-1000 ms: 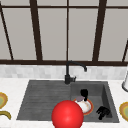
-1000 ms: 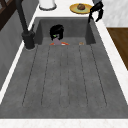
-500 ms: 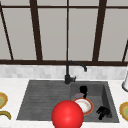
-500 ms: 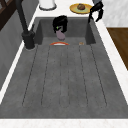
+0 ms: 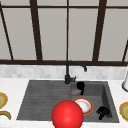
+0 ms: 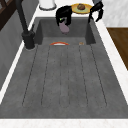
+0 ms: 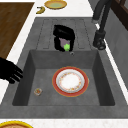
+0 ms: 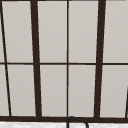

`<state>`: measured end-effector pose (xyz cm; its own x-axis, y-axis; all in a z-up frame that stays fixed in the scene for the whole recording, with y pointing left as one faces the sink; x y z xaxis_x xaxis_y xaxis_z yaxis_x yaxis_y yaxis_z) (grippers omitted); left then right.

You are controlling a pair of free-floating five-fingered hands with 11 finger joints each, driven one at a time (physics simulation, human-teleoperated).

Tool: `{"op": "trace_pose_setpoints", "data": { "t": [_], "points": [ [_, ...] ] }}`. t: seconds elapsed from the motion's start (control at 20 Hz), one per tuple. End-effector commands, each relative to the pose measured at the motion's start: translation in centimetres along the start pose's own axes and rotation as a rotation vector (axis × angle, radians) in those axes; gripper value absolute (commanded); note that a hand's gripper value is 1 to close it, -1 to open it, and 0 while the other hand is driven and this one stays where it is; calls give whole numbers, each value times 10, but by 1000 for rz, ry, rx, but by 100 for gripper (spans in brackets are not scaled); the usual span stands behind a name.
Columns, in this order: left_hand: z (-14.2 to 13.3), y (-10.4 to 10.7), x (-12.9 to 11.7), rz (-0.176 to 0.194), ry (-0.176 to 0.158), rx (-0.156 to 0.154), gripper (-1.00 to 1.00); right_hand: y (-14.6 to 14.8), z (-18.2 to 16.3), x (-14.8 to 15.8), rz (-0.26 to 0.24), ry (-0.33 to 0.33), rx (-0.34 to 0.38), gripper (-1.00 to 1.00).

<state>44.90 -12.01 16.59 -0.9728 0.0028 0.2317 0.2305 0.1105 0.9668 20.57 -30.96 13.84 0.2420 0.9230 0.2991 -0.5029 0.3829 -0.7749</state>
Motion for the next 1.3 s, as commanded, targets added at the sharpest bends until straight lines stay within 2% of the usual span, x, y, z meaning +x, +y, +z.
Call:
{"op": "trace_pose_setpoints", "data": {
  "t": [0.0, 0.15, 0.35, 0.45, 0.65, 0.75, 1.0, 1.25],
  "points": [
    [10, 28, 19, 4, -39, -42, 100, 0, 0, 0, 0, 0, 0, 0],
    [18, 49, 33, 5, -36, -42, 100, 0, 0, 0, 0, 0, 0, 0],
    [25, 73, 58, 6, -34, -57, 100, 0, 0, 0, 0, 0, 0, 0],
    [34, 82, 64, 10, -39, -39, 100, 0, 0, 0, 0, 0, 0, 0],
    [49, 104, 85, 7, -25, -32, 100, 0, 0, 0, 0, 0, 0, 0],
    [68, 108, 89, 8, -4, -5, 100, 0, 0, 0, 0, 0, 0, 0],
    [102, 118, 104, -8, -5, -2, 100, 0, 0, 0, 0, 0, 0, 0],
    [139, 135, 115, 5, -2, -5, 100, 0, 0, 0, 0, 0, 0, 0]
  ]
}}
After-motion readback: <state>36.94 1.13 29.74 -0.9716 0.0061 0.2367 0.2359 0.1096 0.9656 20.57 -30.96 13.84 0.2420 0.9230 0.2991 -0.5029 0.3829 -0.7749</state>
